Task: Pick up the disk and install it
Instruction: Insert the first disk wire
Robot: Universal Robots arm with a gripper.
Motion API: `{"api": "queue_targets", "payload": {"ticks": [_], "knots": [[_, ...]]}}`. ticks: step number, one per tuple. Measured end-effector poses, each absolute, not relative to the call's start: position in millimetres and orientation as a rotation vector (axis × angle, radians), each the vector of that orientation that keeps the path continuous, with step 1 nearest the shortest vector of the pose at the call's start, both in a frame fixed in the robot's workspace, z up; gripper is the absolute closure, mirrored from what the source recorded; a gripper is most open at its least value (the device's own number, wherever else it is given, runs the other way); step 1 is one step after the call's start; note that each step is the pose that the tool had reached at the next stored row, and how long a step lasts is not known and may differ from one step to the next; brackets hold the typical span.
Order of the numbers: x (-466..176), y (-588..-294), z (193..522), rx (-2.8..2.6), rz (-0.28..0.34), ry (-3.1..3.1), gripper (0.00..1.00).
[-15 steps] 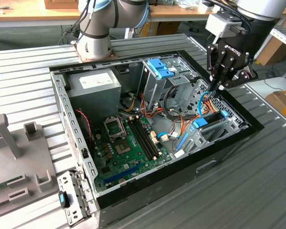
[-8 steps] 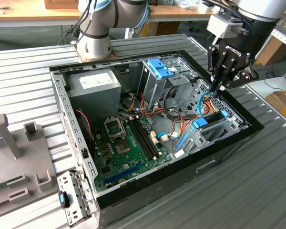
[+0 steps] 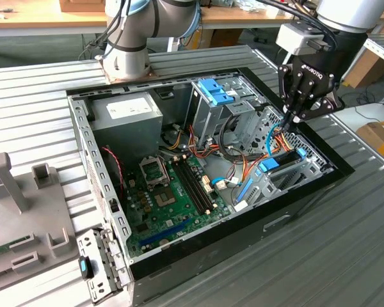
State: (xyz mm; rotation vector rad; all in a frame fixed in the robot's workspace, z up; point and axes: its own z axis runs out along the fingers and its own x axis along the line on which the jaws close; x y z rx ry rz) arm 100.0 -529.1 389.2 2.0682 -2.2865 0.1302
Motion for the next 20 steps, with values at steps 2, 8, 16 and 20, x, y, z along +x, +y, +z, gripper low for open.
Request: {"api": "queue_targets", "payload": {"ticks": [2, 8, 16, 20], "knots": [[100.0, -529.1, 389.1, 2.068, 0.131, -2.286, 0.86], [100.0, -529.1, 388.9, 2.067, 0.133, -2.285, 0.86], [100.0, -529.1, 397.1, 2.065, 0.135, -2.285, 0.73], [104.9, -529.1, 395.2, 2.051, 0.135, -2.297, 0.73]]}}
